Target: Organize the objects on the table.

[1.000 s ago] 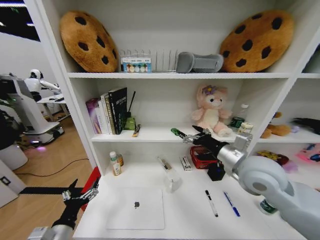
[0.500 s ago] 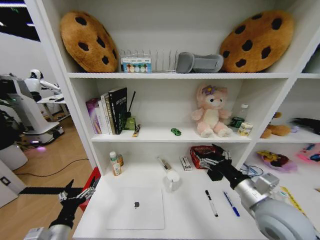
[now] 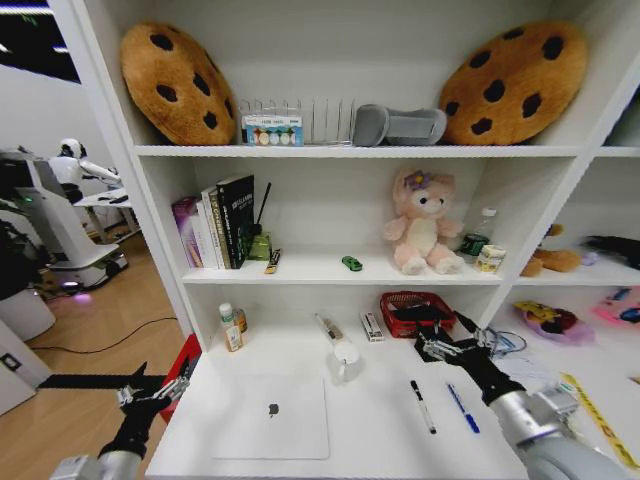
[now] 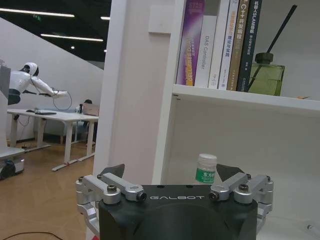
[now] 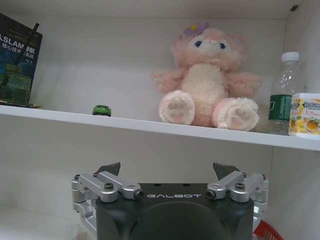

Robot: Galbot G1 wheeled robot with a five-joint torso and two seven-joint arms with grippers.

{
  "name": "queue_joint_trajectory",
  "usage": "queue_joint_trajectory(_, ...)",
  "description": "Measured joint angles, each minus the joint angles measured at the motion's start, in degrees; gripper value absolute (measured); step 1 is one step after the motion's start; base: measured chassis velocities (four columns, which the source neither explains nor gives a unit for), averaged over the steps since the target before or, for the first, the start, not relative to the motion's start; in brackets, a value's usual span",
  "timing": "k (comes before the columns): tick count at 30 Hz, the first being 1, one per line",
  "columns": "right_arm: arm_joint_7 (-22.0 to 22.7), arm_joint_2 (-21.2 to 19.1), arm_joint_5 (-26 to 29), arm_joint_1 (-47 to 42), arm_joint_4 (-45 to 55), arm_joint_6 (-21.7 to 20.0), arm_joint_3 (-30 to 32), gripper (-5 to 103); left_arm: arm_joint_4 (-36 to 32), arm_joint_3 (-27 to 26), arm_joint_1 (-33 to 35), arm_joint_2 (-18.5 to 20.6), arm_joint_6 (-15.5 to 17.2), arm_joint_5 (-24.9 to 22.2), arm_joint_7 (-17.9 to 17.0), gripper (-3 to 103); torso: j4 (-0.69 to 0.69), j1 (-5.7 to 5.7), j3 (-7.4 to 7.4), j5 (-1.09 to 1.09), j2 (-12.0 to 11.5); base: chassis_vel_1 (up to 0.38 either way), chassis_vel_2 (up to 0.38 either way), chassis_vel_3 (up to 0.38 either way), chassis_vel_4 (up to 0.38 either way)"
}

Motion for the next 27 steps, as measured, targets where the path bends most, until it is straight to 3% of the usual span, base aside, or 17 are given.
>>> queue_joint_trajectory(5, -3.2, 1.6, -0.6, 1.2, -6.7, 4.2, -2.0, 100, 0.7, -0.2, 0.0, -0.2, -0.1, -0.2, 0.0, 100, 0.00, 0.00, 0.00, 0.01, 0.0, 0.000, 0.000, 0.000, 0.000)
queue_joint_trajectory(14, -3.0, 4.1, 1.4, 1.6, -12.9, 3.8, -6.3, 100, 0.8, 0.4, -0.1, -1.0, -0.1, 0.3, 0.0, 100, -0.01, 0.00, 0.00, 0.00, 0.0, 0.000, 0.000, 0.000, 0.000)
queue_joint_trajectory(22, 3.4, 5.2, 0.9, 0.7, -12.6, -4.1, -10.4, 100, 0.9, 0.8, 0.0, -1.5, 0.0, 1.0, 0.0, 100, -0.01, 0.01, 0.00, -0.01, 0.0, 0.000, 0.000, 0.000, 0.000)
queue_joint_trajectory(27, 9.2, 4.6, -0.5, 1.9, -13.6, -12.8, -12.2, 100, 1.2, 0.9, 0.3, -2.0, -0.2, 1.3, 0.1, 100, 0.00, 0.01, 0.00, 0.00, 0.0, 0.000, 0.000, 0.000, 0.000)
